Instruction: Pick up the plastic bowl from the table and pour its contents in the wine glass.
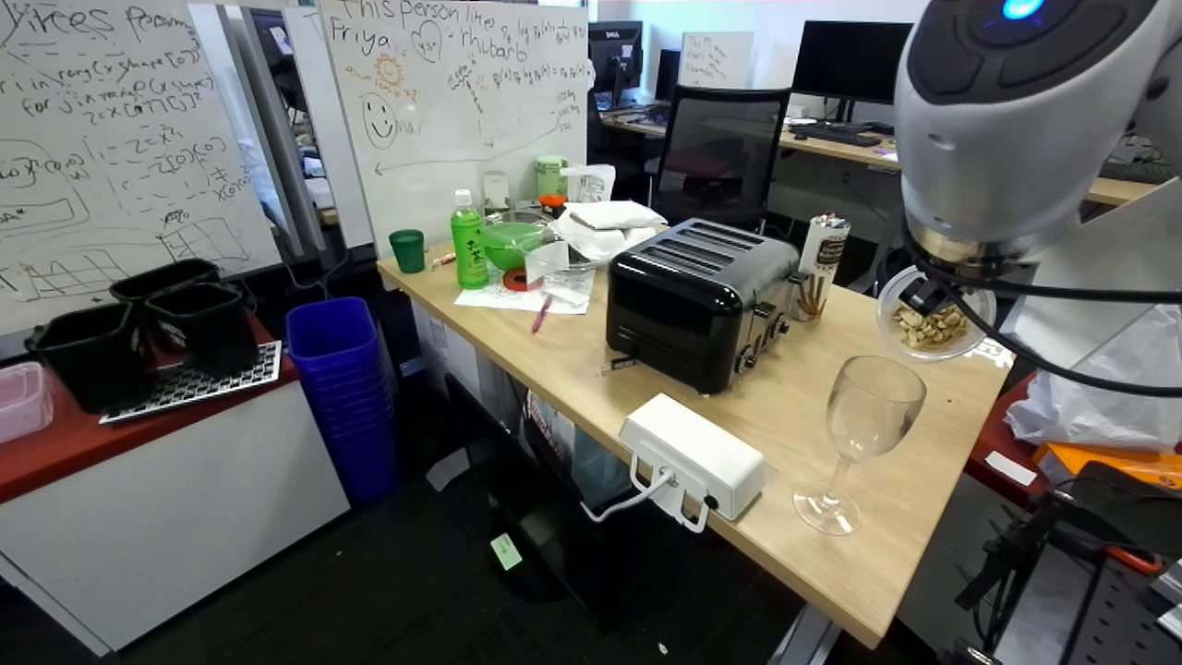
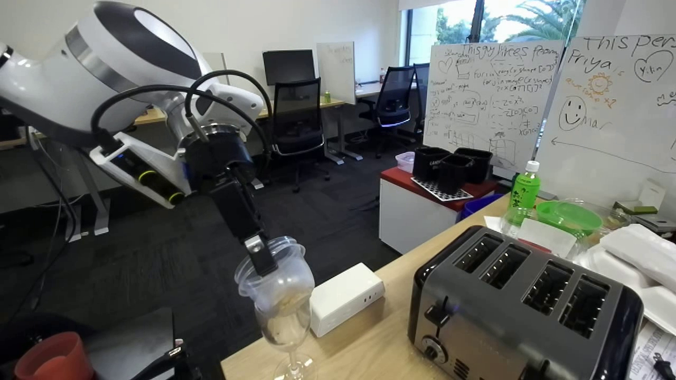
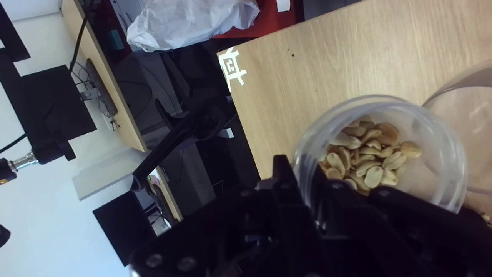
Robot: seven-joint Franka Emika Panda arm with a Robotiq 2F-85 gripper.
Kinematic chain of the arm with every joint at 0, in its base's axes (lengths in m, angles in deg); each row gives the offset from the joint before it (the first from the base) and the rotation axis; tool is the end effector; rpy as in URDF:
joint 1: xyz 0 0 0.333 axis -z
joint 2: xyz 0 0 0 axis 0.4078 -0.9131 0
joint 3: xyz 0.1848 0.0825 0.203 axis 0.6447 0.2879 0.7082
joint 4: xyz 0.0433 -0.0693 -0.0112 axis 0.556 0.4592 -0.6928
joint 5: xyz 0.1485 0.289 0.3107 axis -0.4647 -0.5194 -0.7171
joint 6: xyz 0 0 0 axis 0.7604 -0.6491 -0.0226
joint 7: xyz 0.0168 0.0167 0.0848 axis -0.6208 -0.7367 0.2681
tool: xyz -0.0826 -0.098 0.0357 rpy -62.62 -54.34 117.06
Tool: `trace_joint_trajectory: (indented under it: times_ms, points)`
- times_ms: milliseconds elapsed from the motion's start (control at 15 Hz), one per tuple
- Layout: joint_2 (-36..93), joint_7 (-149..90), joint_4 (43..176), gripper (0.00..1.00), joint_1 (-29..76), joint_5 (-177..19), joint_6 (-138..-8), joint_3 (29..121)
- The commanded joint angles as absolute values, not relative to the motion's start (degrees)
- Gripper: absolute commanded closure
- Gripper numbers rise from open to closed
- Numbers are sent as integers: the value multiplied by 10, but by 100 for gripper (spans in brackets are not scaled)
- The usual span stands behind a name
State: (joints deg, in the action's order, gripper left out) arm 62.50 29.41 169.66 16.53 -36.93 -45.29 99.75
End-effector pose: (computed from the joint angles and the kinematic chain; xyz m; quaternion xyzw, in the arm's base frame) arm 0.3887 0.1089 0.2387 0.8895 -0.0906 0.0930 0.4381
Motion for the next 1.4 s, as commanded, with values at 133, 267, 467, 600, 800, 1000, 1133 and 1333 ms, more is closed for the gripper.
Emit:
trace_joint_trajectory:
  times_ms: [133,267,467,600,800,1000,1133,1333]
  points:
    - [616,298,1693,89,139,-367,-447,978]
    - [616,298,1693,89,138,-367,-447,975]
    - [616,298,1693,89,138,-367,-447,975]
    - [616,298,1693,89,138,-367,-447,975]
    - [607,307,1690,97,137,-365,-436,980]
    - [583,320,1686,97,130,-364,-424,987]
    - [567,335,1683,97,122,-361,-416,989]
    - [550,357,1678,97,113,-359,-408,989]
